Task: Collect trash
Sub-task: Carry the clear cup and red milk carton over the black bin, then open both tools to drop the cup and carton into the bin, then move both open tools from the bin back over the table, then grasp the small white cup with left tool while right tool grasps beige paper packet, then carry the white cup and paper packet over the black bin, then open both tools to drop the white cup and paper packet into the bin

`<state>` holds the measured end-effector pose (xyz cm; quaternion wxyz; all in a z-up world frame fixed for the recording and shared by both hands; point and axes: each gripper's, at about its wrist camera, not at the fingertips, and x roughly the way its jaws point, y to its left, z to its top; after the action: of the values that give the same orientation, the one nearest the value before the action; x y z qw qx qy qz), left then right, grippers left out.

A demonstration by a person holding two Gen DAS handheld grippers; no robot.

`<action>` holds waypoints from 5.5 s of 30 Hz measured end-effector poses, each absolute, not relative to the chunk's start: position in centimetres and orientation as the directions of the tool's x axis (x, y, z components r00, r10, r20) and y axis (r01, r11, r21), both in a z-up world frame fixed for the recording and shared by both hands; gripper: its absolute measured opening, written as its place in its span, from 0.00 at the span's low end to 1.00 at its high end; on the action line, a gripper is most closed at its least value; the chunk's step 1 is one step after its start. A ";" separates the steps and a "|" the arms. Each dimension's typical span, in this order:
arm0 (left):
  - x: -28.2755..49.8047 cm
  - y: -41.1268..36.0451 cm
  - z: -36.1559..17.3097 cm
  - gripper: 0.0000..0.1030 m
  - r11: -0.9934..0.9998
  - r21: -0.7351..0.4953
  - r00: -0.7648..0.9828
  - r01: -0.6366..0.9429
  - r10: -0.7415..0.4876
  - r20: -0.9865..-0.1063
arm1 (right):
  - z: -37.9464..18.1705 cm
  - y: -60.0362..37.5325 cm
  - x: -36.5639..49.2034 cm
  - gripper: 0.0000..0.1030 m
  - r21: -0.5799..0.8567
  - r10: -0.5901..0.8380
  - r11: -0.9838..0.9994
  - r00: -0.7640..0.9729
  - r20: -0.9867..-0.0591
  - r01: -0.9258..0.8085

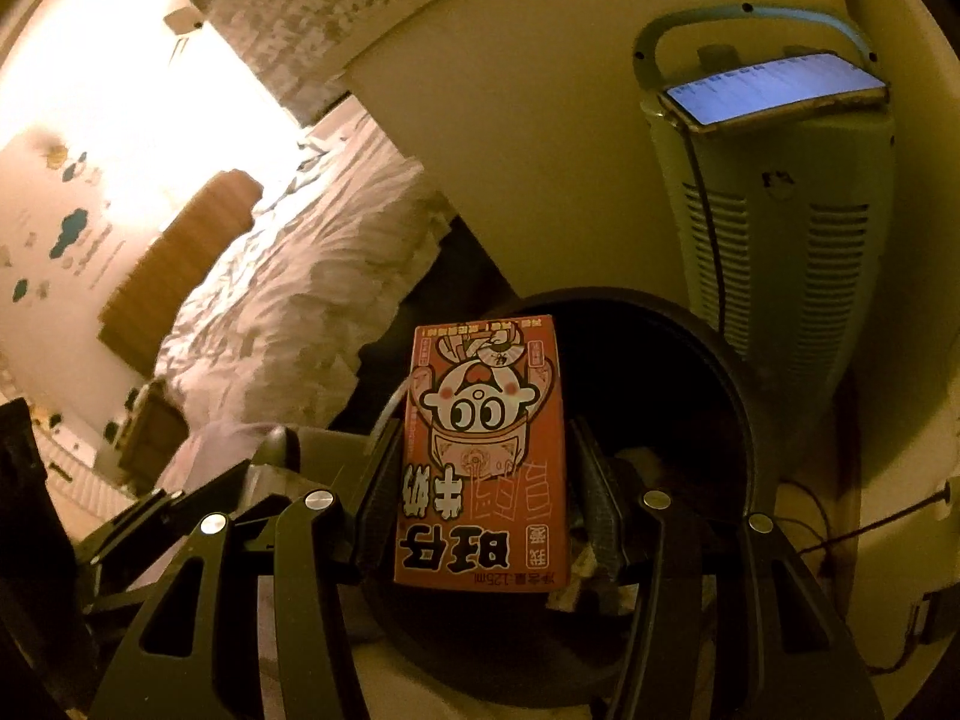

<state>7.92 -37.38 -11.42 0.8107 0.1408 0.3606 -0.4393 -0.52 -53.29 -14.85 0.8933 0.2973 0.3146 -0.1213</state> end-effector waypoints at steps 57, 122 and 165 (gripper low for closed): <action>11.4 -4.1 -15.1 0.65 0.919 -0.097 0.566 0.383 -0.316 -0.761 | -13.7 -21.8 6.6 0.62 0.417 0.414 0.901 0.528 -0.742 -0.120; 9.4 -34.3 -8.8 0.35 0.578 -0.081 0.396 0.812 -0.647 -0.651 | -12.1 -53.3 -0.6 0.24 0.362 -0.137 0.830 0.785 -0.604 0.424; 5.8 -35.9 -6.1 0.93 0.542 -0.077 0.414 0.837 -0.719 -0.558 | -14.7 -53.2 -2.8 0.69 0.356 -0.165 0.779 0.716 -0.678 0.517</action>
<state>5.80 -35.91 -6.10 0.8341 0.1073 0.2744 -0.4664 -2.79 -53.19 -14.67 0.8857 0.2712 0.3240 -0.1925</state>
